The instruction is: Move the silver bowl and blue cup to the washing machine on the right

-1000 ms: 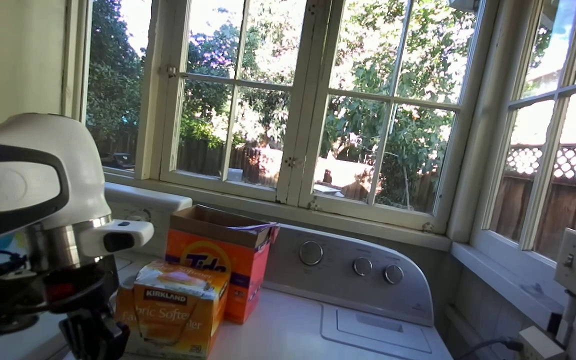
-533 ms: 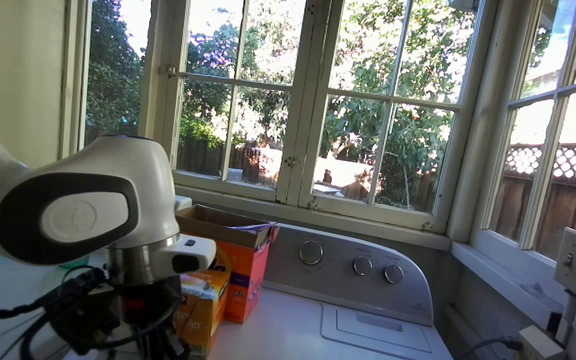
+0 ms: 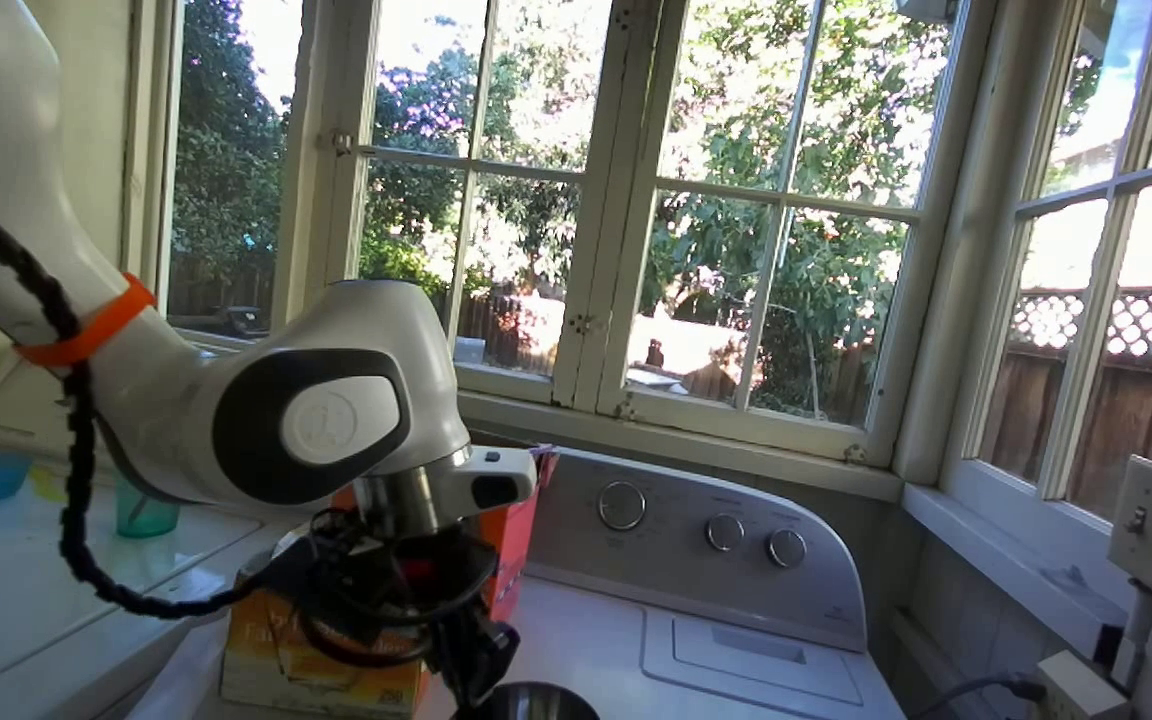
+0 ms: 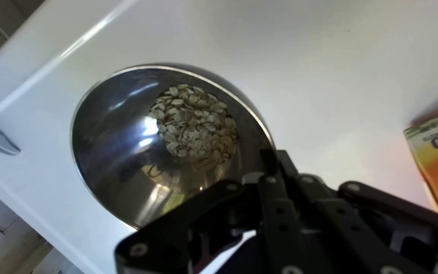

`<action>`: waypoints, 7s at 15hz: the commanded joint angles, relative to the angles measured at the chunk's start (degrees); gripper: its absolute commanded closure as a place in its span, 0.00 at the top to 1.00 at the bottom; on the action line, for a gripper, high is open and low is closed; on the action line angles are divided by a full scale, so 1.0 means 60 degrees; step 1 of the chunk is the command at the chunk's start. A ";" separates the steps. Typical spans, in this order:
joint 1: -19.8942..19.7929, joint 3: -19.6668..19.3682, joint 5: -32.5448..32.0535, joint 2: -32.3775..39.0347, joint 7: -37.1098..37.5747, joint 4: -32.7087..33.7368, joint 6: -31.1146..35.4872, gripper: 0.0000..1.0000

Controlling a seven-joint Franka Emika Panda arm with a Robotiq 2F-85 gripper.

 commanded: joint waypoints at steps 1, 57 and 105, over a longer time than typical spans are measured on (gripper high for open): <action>0.0073 -0.0181 0.0146 0.1277 -0.0024 0.1648 -0.0737 0.01; 0.0065 -0.0010 0.1140 -0.0097 -0.1388 0.3542 -0.3847 1.00; 0.1917 0.6002 0.6281 -0.0800 -1.1146 0.1327 -0.1936 1.00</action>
